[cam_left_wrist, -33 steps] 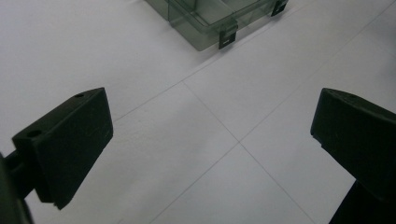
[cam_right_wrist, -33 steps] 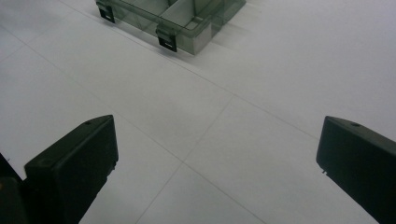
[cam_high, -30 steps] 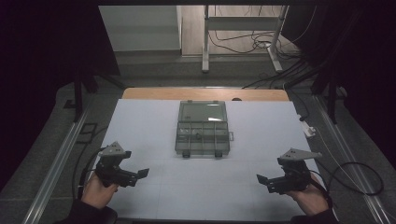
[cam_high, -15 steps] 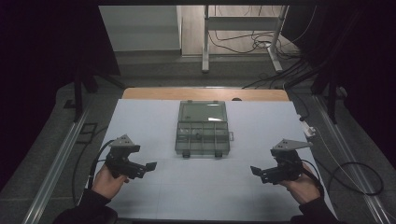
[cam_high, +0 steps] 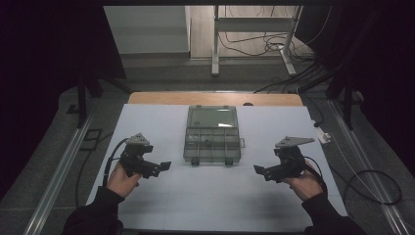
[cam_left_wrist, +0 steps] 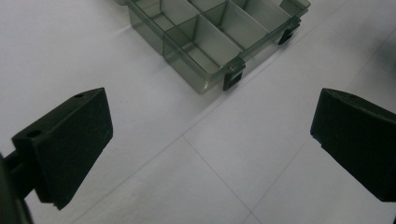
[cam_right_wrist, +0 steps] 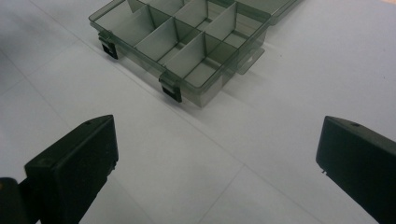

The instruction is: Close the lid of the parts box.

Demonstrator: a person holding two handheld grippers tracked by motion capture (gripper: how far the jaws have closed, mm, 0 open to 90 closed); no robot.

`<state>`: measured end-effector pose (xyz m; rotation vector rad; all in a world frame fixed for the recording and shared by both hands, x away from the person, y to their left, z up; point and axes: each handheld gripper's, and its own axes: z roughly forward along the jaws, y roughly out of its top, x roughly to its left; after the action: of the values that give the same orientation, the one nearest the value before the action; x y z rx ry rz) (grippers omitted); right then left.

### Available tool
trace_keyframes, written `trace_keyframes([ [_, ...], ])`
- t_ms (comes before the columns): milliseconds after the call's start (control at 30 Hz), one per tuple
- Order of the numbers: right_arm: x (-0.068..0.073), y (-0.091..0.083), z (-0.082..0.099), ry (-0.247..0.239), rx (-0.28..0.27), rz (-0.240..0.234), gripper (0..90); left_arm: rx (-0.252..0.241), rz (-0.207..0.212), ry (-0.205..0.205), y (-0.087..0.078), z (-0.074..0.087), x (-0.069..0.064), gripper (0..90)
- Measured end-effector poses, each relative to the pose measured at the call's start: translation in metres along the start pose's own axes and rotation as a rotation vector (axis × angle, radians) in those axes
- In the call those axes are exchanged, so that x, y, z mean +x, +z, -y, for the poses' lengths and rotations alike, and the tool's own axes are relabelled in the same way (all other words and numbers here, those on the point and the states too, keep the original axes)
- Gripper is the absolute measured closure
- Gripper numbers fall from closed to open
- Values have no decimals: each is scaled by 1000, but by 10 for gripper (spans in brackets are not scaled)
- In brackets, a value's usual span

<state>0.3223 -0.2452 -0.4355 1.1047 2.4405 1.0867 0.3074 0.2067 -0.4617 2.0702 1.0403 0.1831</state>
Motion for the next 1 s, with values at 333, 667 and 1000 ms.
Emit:
trace_keyframes([
  [333, -6, 17, -17, -16, 1, 7, 0, -10, 6, 7, 15, -16, 2, 0],
  [667, -13, 35, -31, -8, 4, -17, 0, 2, 11, -14, 27, -28, 9, 3],
  [1000, -18, 57, -49, 2, 12, 2, 0, 0, 43, -6, 38, -38, 18, 8],
])
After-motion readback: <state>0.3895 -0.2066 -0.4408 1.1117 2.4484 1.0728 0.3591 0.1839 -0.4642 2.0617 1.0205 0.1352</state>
